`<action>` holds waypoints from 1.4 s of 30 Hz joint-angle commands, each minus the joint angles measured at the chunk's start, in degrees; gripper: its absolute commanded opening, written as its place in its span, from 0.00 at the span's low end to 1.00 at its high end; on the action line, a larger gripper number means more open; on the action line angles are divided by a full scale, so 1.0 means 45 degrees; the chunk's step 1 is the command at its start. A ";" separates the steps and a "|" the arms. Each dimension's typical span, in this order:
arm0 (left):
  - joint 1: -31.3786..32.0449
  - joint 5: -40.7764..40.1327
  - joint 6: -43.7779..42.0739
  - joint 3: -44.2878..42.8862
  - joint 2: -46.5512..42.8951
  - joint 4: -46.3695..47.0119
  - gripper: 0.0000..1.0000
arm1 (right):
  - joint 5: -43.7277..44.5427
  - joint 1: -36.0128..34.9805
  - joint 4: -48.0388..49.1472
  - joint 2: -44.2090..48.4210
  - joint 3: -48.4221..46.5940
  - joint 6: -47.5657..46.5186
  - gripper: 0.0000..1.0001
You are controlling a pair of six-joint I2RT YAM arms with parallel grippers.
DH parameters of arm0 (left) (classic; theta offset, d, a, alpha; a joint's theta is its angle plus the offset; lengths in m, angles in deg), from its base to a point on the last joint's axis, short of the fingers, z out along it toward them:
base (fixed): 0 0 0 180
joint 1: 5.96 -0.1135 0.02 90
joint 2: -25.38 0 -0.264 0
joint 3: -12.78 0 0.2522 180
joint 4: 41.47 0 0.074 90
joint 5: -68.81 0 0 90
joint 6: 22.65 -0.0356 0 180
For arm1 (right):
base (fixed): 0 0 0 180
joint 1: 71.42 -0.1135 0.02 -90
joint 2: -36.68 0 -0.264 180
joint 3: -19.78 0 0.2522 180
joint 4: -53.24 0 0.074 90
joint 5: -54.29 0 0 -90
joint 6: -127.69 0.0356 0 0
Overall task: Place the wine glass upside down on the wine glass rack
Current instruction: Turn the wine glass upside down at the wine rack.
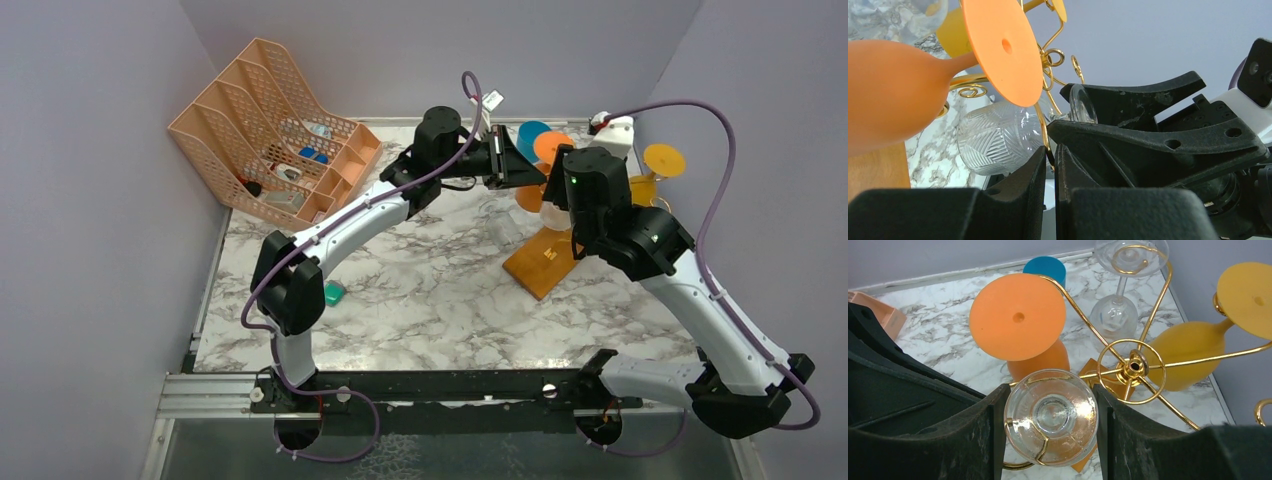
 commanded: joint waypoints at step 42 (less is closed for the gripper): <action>0.0291 0.0602 0.0770 -0.0344 0.0052 0.1630 0.04 | -0.5455 0.0018 0.5971 0.0873 0.2211 -0.1240 0.01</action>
